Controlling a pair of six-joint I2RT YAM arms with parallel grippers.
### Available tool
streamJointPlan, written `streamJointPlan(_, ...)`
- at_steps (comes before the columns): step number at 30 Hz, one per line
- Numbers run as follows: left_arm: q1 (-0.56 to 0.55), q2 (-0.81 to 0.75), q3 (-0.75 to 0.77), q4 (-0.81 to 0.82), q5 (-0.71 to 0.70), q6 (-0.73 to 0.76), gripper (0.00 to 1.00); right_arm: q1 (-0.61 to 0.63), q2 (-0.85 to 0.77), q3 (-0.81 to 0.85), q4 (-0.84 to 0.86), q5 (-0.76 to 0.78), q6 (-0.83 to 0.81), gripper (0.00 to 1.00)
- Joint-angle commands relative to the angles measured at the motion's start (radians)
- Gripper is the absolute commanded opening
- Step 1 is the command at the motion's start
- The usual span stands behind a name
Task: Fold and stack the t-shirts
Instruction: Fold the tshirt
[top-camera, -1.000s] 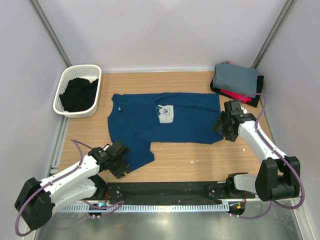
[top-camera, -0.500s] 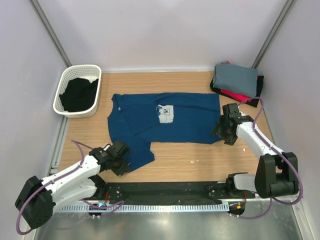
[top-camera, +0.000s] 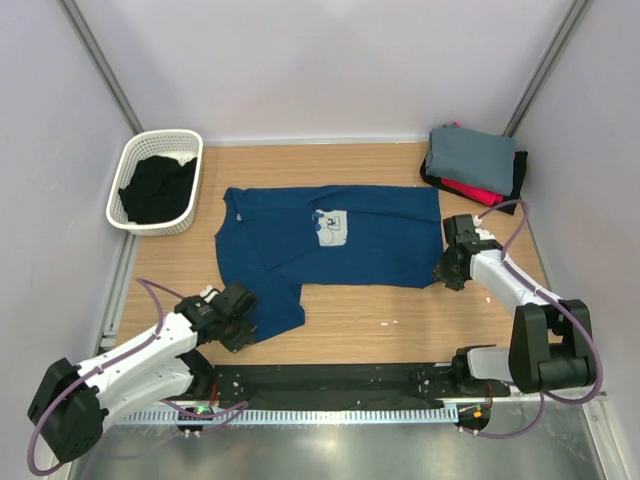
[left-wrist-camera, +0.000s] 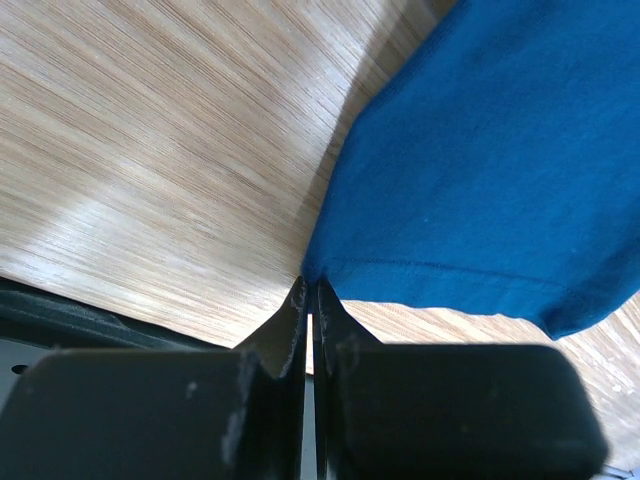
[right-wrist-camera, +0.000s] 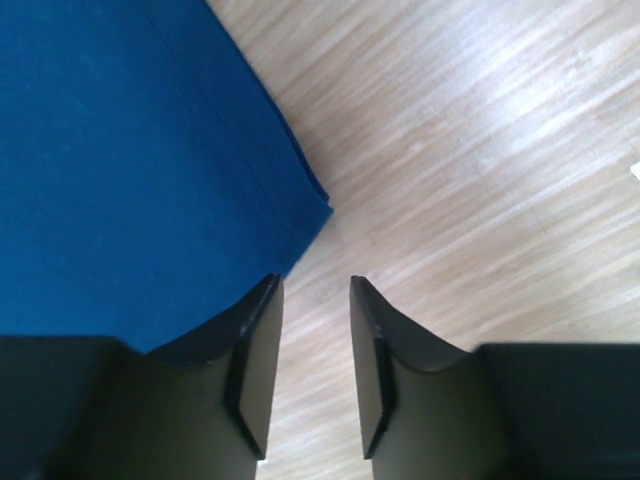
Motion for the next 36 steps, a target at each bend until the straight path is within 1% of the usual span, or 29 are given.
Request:
streamJointPlan(1,-0.002,-0.012,0.046,-0.032,-0.058,0.024,0.0,0.001,0.031,0.011,0.105,0.046,0.014,0.37)
streamJointPlan(4,-0.002,-0.028,0.038,-0.032,-0.064,0.022,0.0,0.002,0.073,0.025,0.125,0.054,0.001,0.35)
streamJointPlan(5,-0.003,-0.033,0.037,-0.032,-0.064,0.021,0.0,0.002,0.081,0.026,0.128,0.054,-0.004,0.32)
streamJointPlan(6,-0.003,-0.041,0.034,-0.032,-0.065,0.02,0.0,0.002,0.097,0.029,0.141,0.055,-0.01,0.31)
streamJointPlan(9,-0.002,-0.05,0.029,-0.03,-0.065,0.012,0.0,0.002,0.12,0.035,0.161,0.055,-0.027,0.29)
streamJointPlan(16,-0.003,-0.055,0.029,-0.03,-0.067,0.009,0.0,0.001,0.142,0.077,0.173,0.06,-0.058,0.08)
streamJointPlan(18,-0.002,-0.052,0.035,-0.032,-0.071,0.008,0.0,0.001,0.137,0.09,0.164,0.048,-0.062,0.04)
streamJointPlan(19,-0.002,-0.052,0.04,-0.033,-0.073,0.008,0.0,0.002,0.137,0.112,0.155,0.04,-0.065,0.01)
streamJointPlan(23,-0.002,-0.052,0.057,-0.047,-0.09,0.015,0.0,0.001,0.128,0.201,0.041,0.042,-0.075,0.01)
streamJointPlan(24,-0.002,-0.053,0.055,-0.048,-0.096,0.017,0.0,0.002,0.125,0.244,-0.018,0.043,-0.075,0.01)
streamJointPlan(27,-0.003,-0.05,0.054,-0.044,-0.095,0.015,0.0,0.002,0.124,0.299,-0.121,0.037,-0.081,0.01)
streamJointPlan(28,-0.003,-0.05,0.054,-0.039,-0.093,0.015,0.0,0.002,0.125,0.323,-0.143,0.032,-0.081,0.07)
streamJointPlan(30,-0.002,-0.041,0.054,-0.032,-0.093,0.018,0.0,0.002,0.13,0.337,-0.193,0.025,-0.076,0.21)
streamJointPlan(31,-0.003,-0.038,0.055,-0.027,-0.09,0.021,0.0,0.001,0.128,0.331,-0.194,0.026,-0.078,0.31)
streamJointPlan(33,-0.003,-0.03,0.055,-0.022,-0.088,0.026,0.0,0.002,0.124,0.31,-0.189,0.06,-0.081,0.44)
streamJointPlan(34,-0.002,-0.03,0.057,-0.019,-0.088,0.031,0.0,0.001,0.128,0.304,-0.186,0.063,-0.085,0.55)
streamJointPlan(36,-0.002,-0.03,0.055,-0.019,-0.09,0.032,0.0,0.002,0.136,0.286,-0.183,0.062,-0.09,0.6)
